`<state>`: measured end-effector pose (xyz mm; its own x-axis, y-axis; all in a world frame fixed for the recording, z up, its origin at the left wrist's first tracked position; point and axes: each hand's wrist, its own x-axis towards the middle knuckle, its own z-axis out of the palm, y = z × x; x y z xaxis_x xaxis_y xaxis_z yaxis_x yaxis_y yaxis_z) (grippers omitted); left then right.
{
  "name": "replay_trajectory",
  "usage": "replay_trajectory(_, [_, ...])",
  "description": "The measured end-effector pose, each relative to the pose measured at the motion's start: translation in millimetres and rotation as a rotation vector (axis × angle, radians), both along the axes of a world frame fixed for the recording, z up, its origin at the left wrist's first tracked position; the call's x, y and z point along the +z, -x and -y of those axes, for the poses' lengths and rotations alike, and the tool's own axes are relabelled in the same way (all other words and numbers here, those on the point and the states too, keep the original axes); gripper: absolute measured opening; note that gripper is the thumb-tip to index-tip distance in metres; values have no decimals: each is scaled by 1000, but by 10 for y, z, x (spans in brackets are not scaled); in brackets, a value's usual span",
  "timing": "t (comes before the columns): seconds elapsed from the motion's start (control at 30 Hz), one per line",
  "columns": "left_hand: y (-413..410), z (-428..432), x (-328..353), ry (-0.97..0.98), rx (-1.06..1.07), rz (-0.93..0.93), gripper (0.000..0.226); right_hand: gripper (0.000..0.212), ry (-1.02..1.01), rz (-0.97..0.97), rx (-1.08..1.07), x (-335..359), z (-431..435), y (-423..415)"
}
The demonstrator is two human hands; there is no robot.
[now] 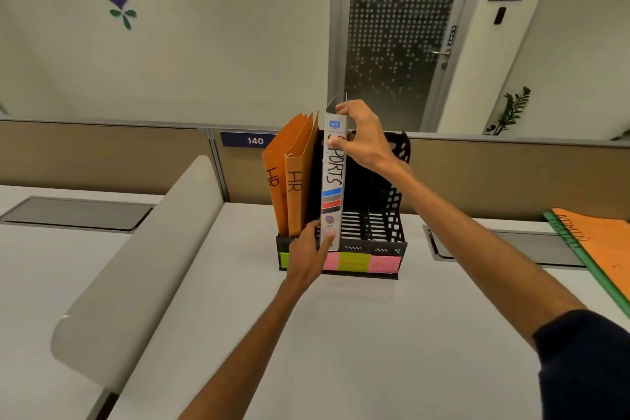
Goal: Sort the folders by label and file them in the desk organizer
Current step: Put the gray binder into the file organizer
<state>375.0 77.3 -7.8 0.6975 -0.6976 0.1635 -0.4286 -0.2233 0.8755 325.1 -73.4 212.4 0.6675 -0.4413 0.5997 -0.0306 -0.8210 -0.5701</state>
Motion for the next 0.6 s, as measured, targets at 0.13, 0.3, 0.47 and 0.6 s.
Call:
replay_trajectory(0.13, [-144,-3,-206,-201,64,121,45,48,26,-6,9,-94,76,-131])
replay_trajectory(0.3, [-238,32,-178,-190,57,72,44,47,77,-12,7,-94,33,-252])
replay_trajectory(0.47, [-310,65,-110,-178,75,18,36,47,108,-9,-4,-141,-16,-289])
replay_trajectory(0.6, [-296,104,-113,-184,119,32,33,47,89,8,-2,-149,-14,-292])
